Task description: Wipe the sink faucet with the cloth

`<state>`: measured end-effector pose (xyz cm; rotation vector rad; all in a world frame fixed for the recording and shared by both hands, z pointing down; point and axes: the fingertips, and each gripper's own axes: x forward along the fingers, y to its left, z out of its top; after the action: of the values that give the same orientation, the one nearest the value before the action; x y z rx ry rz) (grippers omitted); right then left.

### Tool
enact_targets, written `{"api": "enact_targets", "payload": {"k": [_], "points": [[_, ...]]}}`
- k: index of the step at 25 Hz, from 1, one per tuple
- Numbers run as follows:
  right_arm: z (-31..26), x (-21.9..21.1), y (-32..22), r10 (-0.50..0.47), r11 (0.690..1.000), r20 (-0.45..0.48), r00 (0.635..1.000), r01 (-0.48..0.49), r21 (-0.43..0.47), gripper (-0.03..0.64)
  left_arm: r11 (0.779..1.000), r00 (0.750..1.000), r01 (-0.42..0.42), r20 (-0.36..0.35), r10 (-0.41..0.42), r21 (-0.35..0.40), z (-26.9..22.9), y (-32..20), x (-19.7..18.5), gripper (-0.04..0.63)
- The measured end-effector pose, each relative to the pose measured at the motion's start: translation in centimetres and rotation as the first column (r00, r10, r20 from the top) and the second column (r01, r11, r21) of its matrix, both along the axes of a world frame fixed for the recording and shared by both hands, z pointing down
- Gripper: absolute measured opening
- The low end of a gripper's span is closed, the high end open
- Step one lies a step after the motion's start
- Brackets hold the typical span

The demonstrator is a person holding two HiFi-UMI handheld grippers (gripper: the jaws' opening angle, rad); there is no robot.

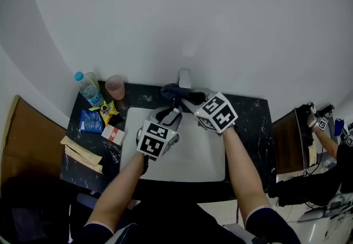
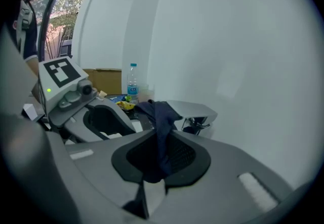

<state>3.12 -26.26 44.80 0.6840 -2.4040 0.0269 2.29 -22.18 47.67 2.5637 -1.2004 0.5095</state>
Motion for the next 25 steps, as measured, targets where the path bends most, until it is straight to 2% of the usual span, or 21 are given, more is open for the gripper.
{"api": "enact_targets", "payload": {"k": [6, 13, 18, 21, 25], "points": [[0.2, -0.5, 3.7, -0.059, 0.995, 0.015, 0.998, 0.060, -0.080, 0.046, 1.000, 1.000, -0.007, -0.002, 0.007, 0.005, 0.3, 0.0, -0.3, 0.140], [0.0, 0.2, 1.9, 0.098, 0.993, 0.015, 0.995, -0.097, -0.071, 0.048, 1.000, 0.998, -0.028, -0.048, 0.028, 0.006, 0.0, -0.2, -0.2, 0.138], [0.2, 1.0, -1.2, 0.210, 0.975, 0.123, 0.970, -0.199, -0.095, 0.048, 1.000, 0.999, -0.020, -0.038, 0.020, -0.009, 0.2, 0.2, 0.0, 0.138], [0.2, 1.5, -2.6, 0.221, 0.974, 0.175, 0.959, -0.207, -0.090, 0.048, 1.000, 0.999, 0.015, -0.029, -0.015, -0.011, 0.2, 0.4, 0.1, 0.135], [-0.5, 2.4, -3.7, 0.228, 0.974, 0.293, 0.929, -0.217, -0.071, 0.048, 0.998, 0.998, 0.055, -0.011, -0.055, -0.014, 0.1, 0.3, 0.2, 0.133]]}}
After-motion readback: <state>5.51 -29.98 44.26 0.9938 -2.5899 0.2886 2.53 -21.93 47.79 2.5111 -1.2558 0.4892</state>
